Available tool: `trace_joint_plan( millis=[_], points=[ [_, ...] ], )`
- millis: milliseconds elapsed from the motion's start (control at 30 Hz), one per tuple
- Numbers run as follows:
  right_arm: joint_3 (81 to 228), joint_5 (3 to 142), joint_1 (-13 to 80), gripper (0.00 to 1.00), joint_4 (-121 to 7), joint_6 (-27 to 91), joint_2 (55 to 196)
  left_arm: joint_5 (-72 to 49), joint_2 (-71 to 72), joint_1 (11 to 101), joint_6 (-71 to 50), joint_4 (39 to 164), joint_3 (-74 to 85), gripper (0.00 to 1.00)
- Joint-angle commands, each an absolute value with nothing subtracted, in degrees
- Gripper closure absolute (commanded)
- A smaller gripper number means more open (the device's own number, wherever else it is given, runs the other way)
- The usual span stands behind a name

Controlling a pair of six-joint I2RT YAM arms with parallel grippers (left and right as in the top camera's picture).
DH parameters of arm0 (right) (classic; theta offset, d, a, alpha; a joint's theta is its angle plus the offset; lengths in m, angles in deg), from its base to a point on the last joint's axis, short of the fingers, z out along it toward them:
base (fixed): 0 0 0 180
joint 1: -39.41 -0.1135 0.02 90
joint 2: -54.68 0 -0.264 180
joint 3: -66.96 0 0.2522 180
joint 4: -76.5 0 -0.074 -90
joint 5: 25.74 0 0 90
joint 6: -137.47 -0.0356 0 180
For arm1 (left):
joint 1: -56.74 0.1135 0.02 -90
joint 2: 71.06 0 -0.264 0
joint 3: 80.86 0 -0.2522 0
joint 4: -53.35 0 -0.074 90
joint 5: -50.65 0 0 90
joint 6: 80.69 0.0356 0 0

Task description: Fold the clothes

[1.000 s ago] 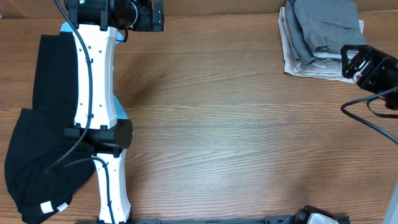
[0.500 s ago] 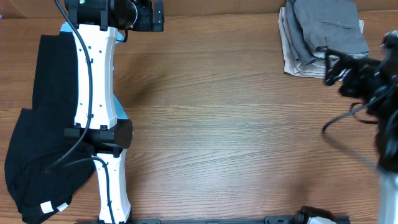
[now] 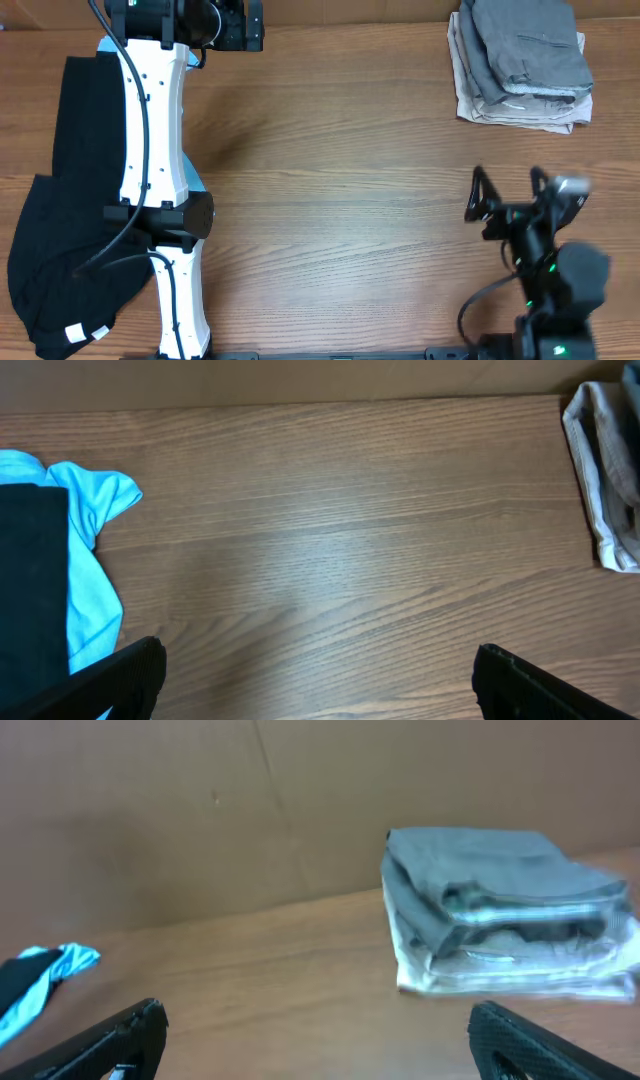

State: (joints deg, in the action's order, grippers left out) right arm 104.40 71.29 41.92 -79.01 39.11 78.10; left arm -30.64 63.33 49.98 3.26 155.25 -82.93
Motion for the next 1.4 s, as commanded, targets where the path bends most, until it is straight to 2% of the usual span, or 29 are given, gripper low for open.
trace_joint_plan(
  millis=[0,267,667,1367],
  points=[
    [95.0,70.26,40.49,0.0,-81.86,38.48,70.72,-30.96,63.33,49.6,3.28,155.14,-83.43,0.0],
    [85.91,66.08,37.63,0.0,-81.99,38.5,61.21,-30.96,63.33,49.6,3.28,155.14,-83.43,0.0],
    [81.89,65.19,36.8,0.0,-83.52,38.72,54.89,-30.96,63.33,49.6,3.28,155.12,-83.41,0.0],
    [81.17,65.19,36.8,0.0,-85.07,38.72,54.83,-30.96,63.33,49.6,3.28,155.14,-83.41,0.0]
  ],
)
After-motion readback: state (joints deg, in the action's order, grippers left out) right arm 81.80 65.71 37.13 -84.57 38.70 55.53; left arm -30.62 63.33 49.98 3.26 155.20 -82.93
